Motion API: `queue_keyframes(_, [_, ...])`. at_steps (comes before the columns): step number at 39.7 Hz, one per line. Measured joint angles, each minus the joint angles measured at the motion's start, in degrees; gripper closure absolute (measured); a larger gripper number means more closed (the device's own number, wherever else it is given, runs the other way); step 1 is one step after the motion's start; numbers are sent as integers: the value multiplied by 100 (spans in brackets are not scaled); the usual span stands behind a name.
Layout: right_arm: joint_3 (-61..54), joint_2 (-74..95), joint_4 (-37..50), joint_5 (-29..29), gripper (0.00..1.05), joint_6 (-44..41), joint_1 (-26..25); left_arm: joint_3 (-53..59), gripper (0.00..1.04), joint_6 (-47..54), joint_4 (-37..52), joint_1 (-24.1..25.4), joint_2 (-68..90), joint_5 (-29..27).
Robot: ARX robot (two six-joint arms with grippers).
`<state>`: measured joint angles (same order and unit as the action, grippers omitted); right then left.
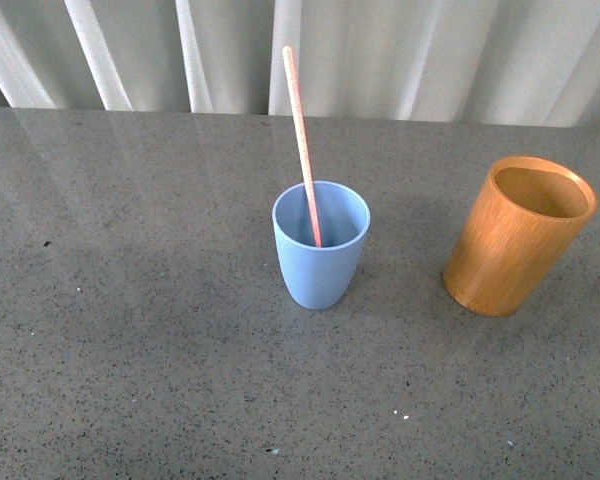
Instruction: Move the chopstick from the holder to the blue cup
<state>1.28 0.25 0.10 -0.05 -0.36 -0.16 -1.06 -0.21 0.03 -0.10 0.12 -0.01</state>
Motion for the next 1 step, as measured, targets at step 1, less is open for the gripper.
queue_keyframes(1, [0, 0, 0, 0, 10, 0, 0, 0, 7, 0, 0, 0, 0, 2])
